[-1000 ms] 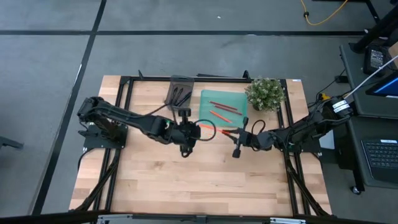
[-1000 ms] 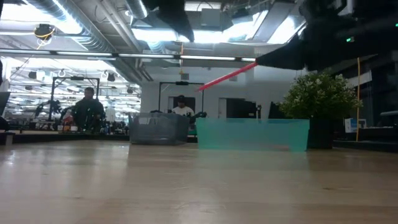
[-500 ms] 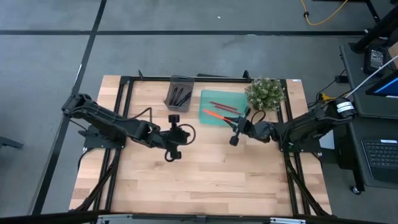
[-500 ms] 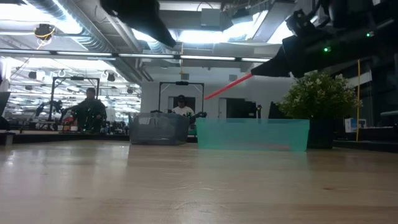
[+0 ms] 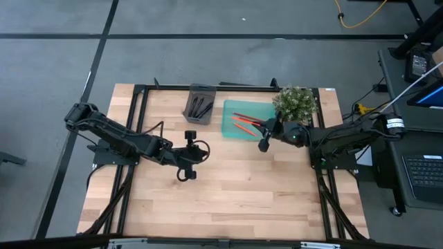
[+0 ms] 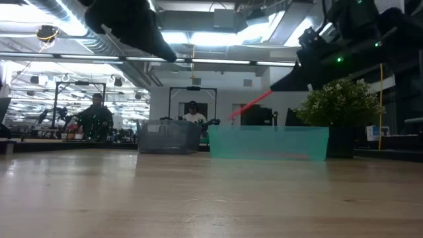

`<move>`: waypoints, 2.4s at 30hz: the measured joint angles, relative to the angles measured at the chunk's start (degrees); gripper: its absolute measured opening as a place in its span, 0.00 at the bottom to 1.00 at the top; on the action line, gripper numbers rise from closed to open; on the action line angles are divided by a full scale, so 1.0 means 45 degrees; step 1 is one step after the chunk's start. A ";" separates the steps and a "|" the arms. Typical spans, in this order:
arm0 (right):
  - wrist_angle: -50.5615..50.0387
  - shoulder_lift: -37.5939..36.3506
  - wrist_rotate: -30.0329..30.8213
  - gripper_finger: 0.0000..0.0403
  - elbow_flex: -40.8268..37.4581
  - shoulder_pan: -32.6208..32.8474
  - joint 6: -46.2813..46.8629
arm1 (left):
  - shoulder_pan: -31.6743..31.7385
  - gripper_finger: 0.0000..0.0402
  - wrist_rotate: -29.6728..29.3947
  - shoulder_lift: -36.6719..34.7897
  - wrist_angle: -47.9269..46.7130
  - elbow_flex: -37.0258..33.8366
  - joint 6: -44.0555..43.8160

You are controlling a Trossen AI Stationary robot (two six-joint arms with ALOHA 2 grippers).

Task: Sort pens & pencils
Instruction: Put the orange pencil into the green bin, then return to Home Position

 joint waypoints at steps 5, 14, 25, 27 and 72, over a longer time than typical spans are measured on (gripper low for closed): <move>-0.0912 0.0000 -0.0984 0.06 0.0000 -0.0899 0.0386 | -0.0005 0.01 0.0865 0.0000 0.0103 -0.0037 0.0007; -0.0945 0.0054 -0.1879 0.06 -0.0059 -0.1262 0.0639 | -0.0010 0.02 0.1410 0.0000 0.0224 -0.0037 0.0180; -0.0948 0.0816 -0.3481 0.34 -0.0064 -0.1915 0.1590 | -0.0029 0.04 0.3042 0.0000 0.1031 -0.0037 0.1073; -0.0928 0.0821 -0.3468 0.37 -0.0064 -0.1983 0.1362 | -0.0034 0.04 0.3042 0.0000 0.1031 -0.0037 0.1003; -0.6736 -0.6281 -0.1414 0.40 0.1680 0.5971 0.1308 | -0.2871 0.10 0.4698 -1.0126 0.6877 -0.7795 0.1310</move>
